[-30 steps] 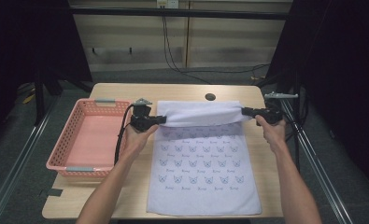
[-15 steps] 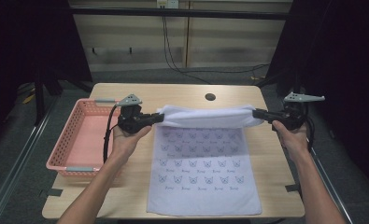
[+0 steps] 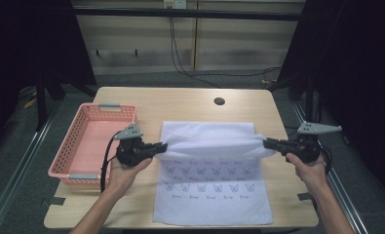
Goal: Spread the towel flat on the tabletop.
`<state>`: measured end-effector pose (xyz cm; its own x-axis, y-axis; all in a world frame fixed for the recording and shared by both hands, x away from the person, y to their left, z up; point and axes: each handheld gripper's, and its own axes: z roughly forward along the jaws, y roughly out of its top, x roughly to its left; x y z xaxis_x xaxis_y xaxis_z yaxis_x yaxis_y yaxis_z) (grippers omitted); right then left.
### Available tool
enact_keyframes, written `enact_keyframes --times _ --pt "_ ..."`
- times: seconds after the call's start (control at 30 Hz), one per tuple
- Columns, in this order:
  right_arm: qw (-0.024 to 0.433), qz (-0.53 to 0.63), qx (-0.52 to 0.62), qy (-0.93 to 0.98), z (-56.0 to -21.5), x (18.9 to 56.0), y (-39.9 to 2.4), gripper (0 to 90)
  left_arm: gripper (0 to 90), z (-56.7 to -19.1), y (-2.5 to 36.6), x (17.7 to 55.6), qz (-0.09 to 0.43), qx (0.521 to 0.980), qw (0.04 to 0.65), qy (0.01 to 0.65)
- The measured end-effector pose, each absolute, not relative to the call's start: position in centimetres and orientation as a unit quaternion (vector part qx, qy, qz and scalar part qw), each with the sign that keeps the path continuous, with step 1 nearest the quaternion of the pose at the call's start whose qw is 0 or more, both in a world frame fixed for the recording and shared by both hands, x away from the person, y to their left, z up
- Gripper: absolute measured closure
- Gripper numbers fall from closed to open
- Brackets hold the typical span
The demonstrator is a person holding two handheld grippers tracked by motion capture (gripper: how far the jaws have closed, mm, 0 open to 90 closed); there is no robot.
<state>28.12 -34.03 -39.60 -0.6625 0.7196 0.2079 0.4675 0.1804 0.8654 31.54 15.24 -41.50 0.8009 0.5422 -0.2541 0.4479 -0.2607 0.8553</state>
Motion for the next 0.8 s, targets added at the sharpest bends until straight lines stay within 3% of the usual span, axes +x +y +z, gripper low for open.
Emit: enact_keyframes --times 0.33,0.37,0.53,0.63,0.8 --pt "0.075 0.477 0.393 0.783 -44.9 23.4 -33.4 83.0 86.2 -46.3 15.4 27.9 0.004 0.820 0.481 0.311" --pt "0.052 0.466 0.387 0.794 -45.8 22.5 -33.4 80.2 85.6 -47.1 15.3 27.2 -0.003 0.830 0.468 0.305" --pt "0.029 0.424 0.384 0.820 -47.4 21.0 -33.0 76.1 81.8 -48.2 15.3 26.0 -0.023 0.843 0.447 0.300" --pt "0.009 0.411 0.374 0.831 -48.1 19.8 -32.7 67.4 75.2 -48.5 15.5 24.9 -0.029 0.859 0.425 0.285" --pt "-0.012 0.397 0.363 0.843 -48.2 18.5 -32.2 61.5 69.4 -48.0 16.6 23.7 -0.055 0.854 0.434 0.281"
